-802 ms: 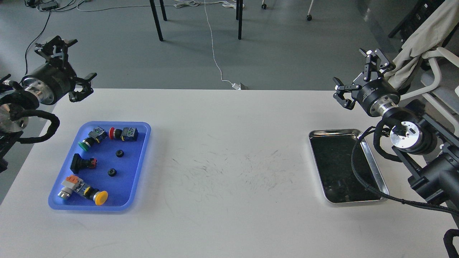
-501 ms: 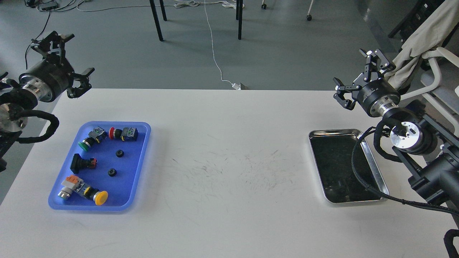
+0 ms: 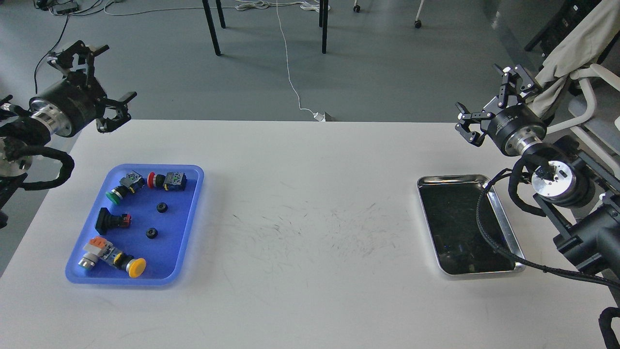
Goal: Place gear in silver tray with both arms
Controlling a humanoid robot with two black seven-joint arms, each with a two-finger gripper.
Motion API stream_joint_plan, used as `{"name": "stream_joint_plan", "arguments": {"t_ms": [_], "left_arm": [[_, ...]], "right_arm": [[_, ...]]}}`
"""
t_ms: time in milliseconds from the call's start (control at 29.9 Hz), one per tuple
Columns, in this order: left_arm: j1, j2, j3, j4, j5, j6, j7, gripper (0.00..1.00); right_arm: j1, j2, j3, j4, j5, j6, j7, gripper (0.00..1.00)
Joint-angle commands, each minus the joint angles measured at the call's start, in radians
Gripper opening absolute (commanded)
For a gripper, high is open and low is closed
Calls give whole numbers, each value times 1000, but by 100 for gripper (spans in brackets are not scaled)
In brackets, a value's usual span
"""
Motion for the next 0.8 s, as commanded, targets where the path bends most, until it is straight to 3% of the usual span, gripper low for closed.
{"name": "stream_joint_plan", "arguments": {"t_ms": [0,234,768], "left_arm": [[7,-14,-28,0,-44,8,26,99],[13,-71,-114,31,-74,53,20,99],[27,-72,-108,34,-64,54,12,99]], "right_arm": [[2,0,15,-2,0,-7,-1,99],[0,2,24,-9,3,-7,-1,99],[19,23,55,-48,14,-7,2,99]]}}
